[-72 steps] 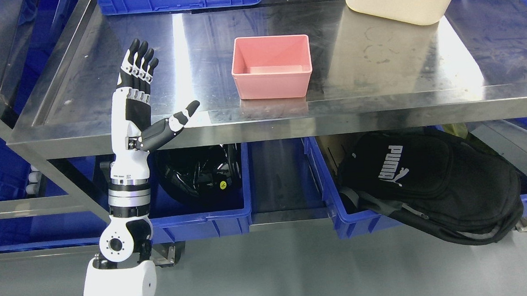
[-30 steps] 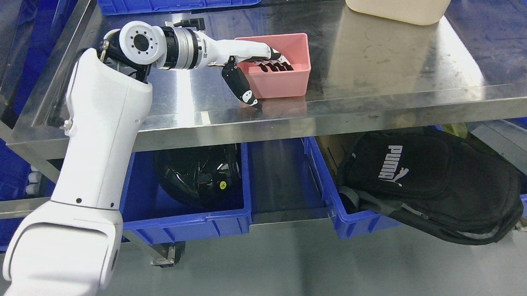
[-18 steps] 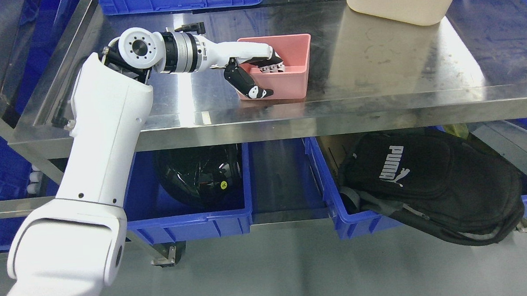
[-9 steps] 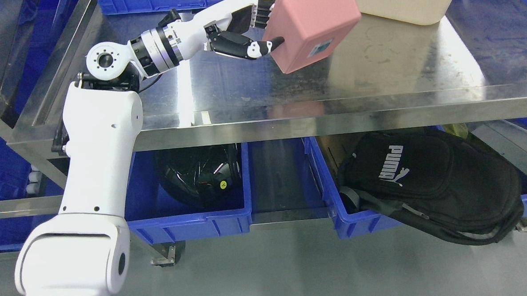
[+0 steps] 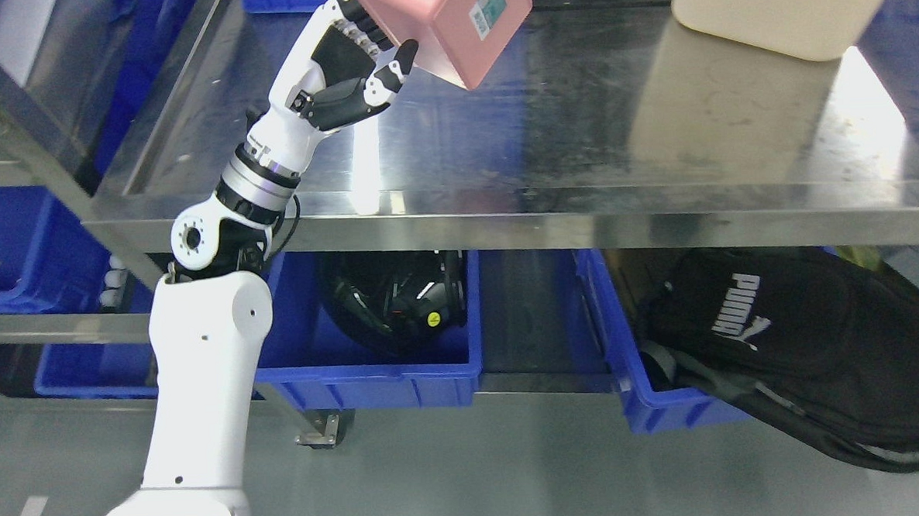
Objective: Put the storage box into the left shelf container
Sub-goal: 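Lift the pink box up off the cart with the left hand, then hold the pink box raised in the left hand while turning to the shelves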
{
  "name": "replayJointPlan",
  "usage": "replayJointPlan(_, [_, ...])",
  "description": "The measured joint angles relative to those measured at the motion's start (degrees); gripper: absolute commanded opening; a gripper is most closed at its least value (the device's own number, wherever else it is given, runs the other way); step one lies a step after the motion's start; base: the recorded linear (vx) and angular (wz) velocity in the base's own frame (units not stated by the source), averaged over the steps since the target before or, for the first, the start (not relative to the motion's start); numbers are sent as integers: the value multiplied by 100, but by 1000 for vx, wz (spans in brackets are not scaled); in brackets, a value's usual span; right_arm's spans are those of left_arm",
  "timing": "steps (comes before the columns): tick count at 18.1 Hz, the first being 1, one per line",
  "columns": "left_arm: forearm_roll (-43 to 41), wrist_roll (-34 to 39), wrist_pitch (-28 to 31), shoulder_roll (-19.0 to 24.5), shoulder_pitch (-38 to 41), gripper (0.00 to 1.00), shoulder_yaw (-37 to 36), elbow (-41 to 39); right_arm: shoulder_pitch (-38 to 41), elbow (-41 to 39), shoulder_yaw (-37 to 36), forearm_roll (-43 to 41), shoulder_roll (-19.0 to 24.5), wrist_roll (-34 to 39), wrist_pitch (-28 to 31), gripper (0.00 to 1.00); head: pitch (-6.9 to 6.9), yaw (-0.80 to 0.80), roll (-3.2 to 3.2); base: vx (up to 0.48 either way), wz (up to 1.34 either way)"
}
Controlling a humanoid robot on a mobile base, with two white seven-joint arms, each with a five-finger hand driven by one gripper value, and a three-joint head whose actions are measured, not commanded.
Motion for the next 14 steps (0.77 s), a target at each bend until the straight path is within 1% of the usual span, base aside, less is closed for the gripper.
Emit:
replayJointPlan(3, [188,611,-481,-2,794,1,-361,-569,0,0,0,0,0,0,0,100,0,0,0,67,751])
replayJointPlan(5, [253,760,-686,-4,1228,1,-608,-864,0,0,0,0,0,0,0,100,0,0,0,52,893])
replayJointPlan(9, [324,886,-930,-5,1979,1,-1003,-1369,1,0,0,0,0,-4,0,100,1,0,0,71,1217])
replayJointPlan(14, [356,887,-1027,-7,2698,1,-1142,-1791,0,0,0,0,0,-32,0,100,3,0,0,169,1551])
